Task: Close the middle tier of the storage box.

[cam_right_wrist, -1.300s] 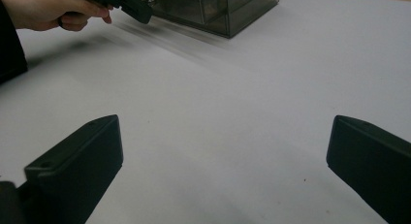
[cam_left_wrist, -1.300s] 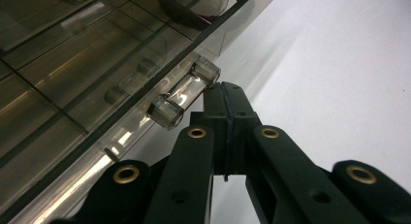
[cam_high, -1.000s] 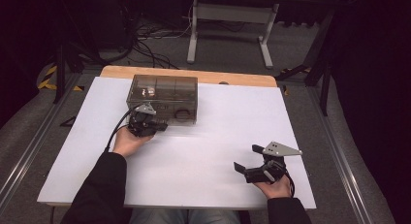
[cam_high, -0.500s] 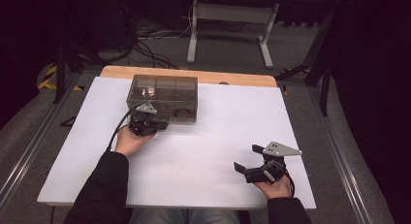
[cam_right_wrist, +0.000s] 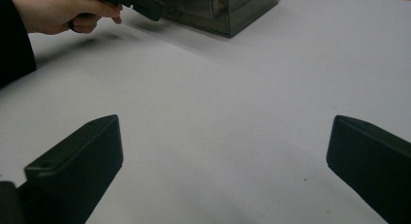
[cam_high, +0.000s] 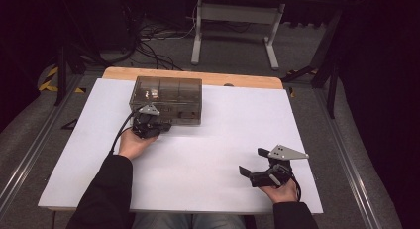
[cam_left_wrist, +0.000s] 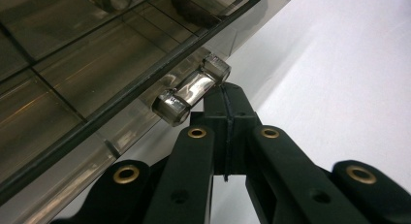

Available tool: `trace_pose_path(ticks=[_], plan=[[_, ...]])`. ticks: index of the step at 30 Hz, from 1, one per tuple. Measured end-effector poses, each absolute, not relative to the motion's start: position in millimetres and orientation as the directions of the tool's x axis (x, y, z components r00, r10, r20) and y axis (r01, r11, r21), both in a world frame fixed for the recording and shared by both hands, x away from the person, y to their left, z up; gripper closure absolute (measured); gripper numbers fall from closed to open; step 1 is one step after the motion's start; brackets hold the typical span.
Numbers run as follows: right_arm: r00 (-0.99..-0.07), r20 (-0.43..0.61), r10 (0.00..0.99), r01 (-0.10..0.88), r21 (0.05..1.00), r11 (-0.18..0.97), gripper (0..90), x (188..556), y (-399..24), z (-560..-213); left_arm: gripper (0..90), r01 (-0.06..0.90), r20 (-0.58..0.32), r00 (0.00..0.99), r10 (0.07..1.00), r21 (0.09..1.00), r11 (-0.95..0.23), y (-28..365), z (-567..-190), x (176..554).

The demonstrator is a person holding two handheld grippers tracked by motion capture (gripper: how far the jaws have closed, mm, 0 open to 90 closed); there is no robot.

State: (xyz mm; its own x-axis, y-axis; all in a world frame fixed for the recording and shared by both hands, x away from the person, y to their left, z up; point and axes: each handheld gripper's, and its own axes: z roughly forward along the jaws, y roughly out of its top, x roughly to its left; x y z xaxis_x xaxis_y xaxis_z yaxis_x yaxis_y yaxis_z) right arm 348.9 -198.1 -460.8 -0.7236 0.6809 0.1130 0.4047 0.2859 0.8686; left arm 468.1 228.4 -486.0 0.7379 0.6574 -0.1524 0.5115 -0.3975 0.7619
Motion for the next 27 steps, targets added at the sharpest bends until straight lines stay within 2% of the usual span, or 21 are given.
trace_pose_path(ticks=[16, 27], plan=[[-0.723, 0.115, 0.681, 0.407, 0.868, 0.285, 0.2, 349.0, -198.2, -460.7, 89.5, 0.526, -0.182, 0.710, 0.681, 0.780, -0.339, 231.8, -486.1, 470.0], [-0.723, 0.115, 0.681, 0.407, 0.867, 0.286, 0.2, 349.1, -198.3, -460.7, 89.6, 0.509, -0.150, 0.695, 0.703, 0.794, -0.333, 233.9, -486.1, 472.1]])
